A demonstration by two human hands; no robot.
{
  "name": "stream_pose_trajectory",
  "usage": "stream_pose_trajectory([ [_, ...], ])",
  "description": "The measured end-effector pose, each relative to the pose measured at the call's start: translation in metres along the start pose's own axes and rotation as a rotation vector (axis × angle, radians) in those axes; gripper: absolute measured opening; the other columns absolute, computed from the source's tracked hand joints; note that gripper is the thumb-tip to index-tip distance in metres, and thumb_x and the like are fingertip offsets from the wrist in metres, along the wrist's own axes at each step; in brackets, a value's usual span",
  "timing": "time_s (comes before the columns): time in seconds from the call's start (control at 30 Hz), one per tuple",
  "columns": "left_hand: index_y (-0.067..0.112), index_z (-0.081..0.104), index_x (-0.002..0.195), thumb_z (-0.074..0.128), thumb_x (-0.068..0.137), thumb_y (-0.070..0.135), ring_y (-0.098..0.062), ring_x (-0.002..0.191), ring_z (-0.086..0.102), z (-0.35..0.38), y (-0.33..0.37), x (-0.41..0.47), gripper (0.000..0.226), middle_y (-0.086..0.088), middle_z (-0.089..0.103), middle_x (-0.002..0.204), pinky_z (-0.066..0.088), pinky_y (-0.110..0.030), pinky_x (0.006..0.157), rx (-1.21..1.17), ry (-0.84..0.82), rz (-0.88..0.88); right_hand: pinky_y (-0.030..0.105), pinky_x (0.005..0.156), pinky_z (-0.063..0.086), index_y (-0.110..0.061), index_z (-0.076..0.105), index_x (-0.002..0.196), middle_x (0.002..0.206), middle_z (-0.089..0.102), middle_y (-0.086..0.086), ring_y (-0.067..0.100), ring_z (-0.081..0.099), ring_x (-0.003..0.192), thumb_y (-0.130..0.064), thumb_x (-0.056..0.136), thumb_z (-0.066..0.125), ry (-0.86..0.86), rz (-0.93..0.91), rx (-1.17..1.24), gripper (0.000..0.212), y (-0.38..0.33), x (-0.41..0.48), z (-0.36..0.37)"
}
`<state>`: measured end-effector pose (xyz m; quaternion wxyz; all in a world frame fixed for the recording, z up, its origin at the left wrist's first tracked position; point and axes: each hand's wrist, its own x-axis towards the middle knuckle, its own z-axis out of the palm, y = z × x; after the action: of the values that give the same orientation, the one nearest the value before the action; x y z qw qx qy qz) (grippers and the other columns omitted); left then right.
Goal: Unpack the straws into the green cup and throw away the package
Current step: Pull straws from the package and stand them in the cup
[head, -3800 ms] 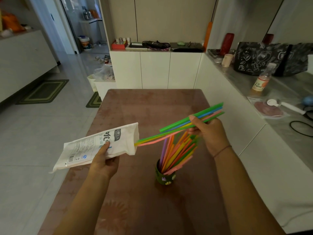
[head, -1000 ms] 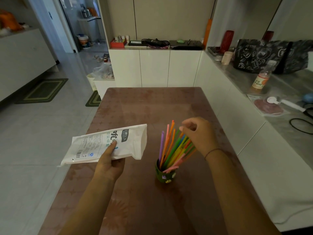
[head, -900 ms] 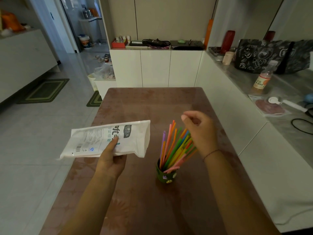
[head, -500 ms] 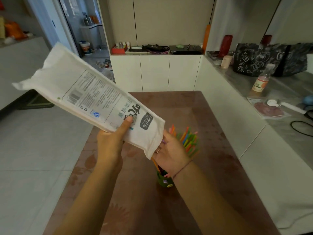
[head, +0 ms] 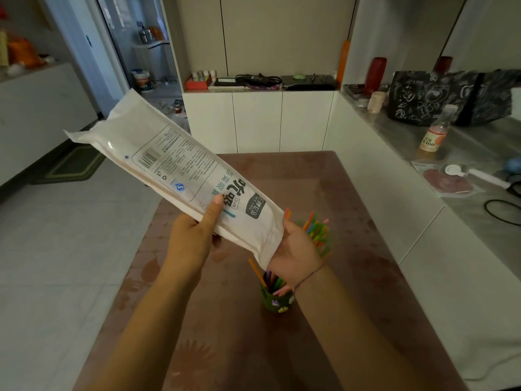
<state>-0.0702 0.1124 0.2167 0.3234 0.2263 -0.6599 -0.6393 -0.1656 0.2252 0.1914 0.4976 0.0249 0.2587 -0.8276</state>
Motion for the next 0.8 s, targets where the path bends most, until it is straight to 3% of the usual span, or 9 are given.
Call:
stream_pose_trajectory([
  [0.1, 0.032, 0.065, 0.093, 0.059, 0.091, 0.035, -0.014, 0.07, 0.068, 0.001, -0.005, 0.001, 0.008, 0.009, 0.076, 0.086, 0.054, -0.028, 0.056, -0.037, 0.047, -0.014, 0.042, 0.116, 0.023, -0.009, 0.04, 0.139, 0.138, 0.048, 0.024, 0.036, 0.044, 0.129, -0.046, 0.098, 0.029, 0.075, -0.015, 0.013, 0.057, -0.002, 0.005, -0.003],
  [0.17, 0.033, 0.065, 0.092, 0.06, 0.09, 0.034, -0.013, 0.075, 0.069, 0.0, -0.008, 0.002, 0.006, 0.012, 0.075, 0.086, 0.055, -0.03, 0.059, -0.068, 0.078, -0.014, 0.037, 0.116, 0.025, -0.009, 0.044, 0.136, 0.092, 0.069, 0.023, 0.029, 0.067, 0.088, -0.037, 0.097, 0.039, 0.123, -0.046, 0.006, 0.048, -0.005, 0.008, -0.008],
  [0.2, 0.034, 0.066, 0.092, 0.062, 0.09, 0.033, -0.011, 0.077, 0.07, -0.001, -0.009, 0.003, 0.005, 0.013, 0.075, 0.087, 0.056, -0.029, 0.061, -0.083, 0.09, -0.012, 0.039, 0.11, 0.035, -0.008, 0.052, 0.128, 0.074, 0.067, 0.015, 0.023, 0.066, 0.073, -0.033, 0.097, 0.041, 0.154, -0.068, -0.023, 0.041, -0.005, 0.009, -0.01],
  [0.3, 0.032, 0.066, 0.095, 0.068, 0.086, 0.025, -0.01, 0.086, 0.071, -0.007, -0.011, 0.005, 0.011, 0.014, 0.075, 0.093, 0.057, -0.025, 0.064, -0.147, 0.114, -0.037, 0.037, 0.072, 0.057, -0.01, 0.063, 0.097, 0.072, 0.068, 0.008, 0.022, 0.063, 0.078, -0.027, 0.094, 0.048, 0.253, -0.096, -0.194, 0.023, -0.006, 0.008, -0.014],
  [0.43, 0.025, 0.067, 0.105, 0.073, 0.082, 0.02, -0.01, 0.081, 0.071, -0.014, -0.017, 0.008, 0.024, 0.005, 0.076, 0.097, 0.055, -0.02, 0.06, -0.243, 0.134, -0.11, 0.019, 0.043, 0.046, -0.019, 0.063, 0.085, 0.062, 0.065, 0.0, 0.008, 0.058, 0.05, -0.026, 0.089, 0.058, 0.343, -0.216, -0.389, 0.009, -0.009, 0.007, -0.014],
  [0.53, 0.02, 0.067, 0.107, 0.075, 0.08, 0.019, -0.008, 0.071, 0.069, -0.016, -0.023, 0.009, 0.027, 0.003, 0.076, 0.09, 0.055, -0.02, 0.058, -0.311, 0.128, -0.206, 0.016, 0.04, 0.042, -0.022, 0.061, 0.084, 0.05, 0.062, -0.007, 0.003, 0.05, 0.041, -0.023, 0.089, 0.058, 0.294, -0.342, -0.453, 0.006, -0.011, 0.006, -0.012],
  [0.63, 0.014, 0.069, 0.101, 0.075, 0.079, 0.019, -0.009, 0.062, 0.065, -0.016, -0.028, 0.01, 0.023, 0.002, 0.076, 0.083, 0.053, -0.018, 0.053, -0.404, 0.14, -0.327, 0.016, 0.041, 0.042, -0.018, 0.061, 0.084, 0.055, 0.063, -0.005, 0.003, 0.051, 0.043, -0.017, 0.092, 0.053, 0.266, -0.467, -0.574, 0.011, -0.011, 0.005, -0.011],
  [0.8, 0.021, 0.071, 0.086, 0.073, 0.081, 0.013, -0.008, 0.068, 0.07, -0.014, -0.034, 0.01, 0.01, 0.005, 0.077, 0.084, 0.053, -0.017, 0.052, -0.465, 0.146, -0.364, 0.02, 0.046, 0.046, -0.019, 0.064, 0.082, 0.059, 0.059, 0.002, 0.009, 0.051, 0.048, -0.014, 0.091, 0.053, 0.277, -0.521, -0.82, 0.014, -0.005, 0.006, -0.014],
])
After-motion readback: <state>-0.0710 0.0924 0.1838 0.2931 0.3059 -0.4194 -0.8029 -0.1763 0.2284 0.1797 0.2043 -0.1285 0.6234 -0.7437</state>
